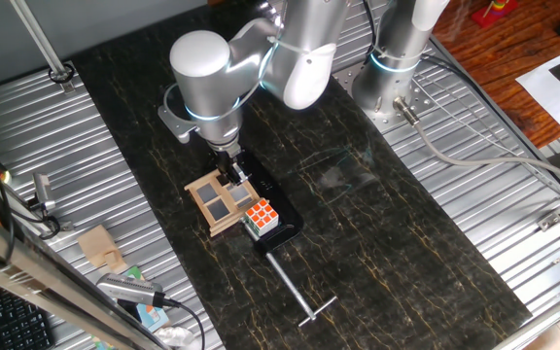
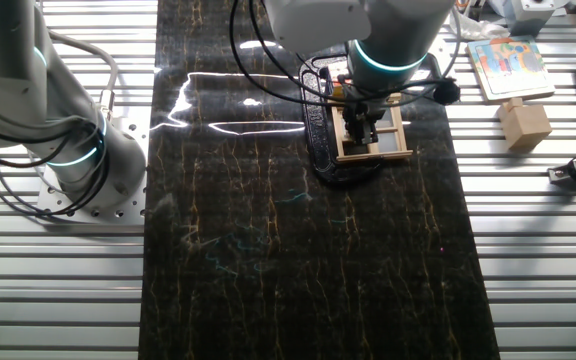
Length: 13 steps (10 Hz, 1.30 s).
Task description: Close a sliding window
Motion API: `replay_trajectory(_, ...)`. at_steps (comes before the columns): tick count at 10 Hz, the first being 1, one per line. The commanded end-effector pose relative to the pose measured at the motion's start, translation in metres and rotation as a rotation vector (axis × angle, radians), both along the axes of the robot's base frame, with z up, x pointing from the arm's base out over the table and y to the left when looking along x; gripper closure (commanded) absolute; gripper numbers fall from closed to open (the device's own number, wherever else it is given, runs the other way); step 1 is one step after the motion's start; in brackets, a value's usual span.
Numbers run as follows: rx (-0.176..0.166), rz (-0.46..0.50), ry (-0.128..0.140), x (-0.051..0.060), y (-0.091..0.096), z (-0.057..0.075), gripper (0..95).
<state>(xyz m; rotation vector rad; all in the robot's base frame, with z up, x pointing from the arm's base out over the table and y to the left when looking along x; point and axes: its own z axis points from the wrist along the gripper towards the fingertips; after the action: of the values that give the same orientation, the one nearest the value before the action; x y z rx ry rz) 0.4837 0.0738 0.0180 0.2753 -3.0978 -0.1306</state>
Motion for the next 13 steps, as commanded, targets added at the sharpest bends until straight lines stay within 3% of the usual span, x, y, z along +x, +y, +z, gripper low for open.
replay_trajectory(1,-0.003,0.002,-0.003,-0.0001,0.0000,0.0000,95.0)
replay_trajectory(13,-0.015,0.019,-0.009,-0.0034,-0.0095,0.0018,95.0)
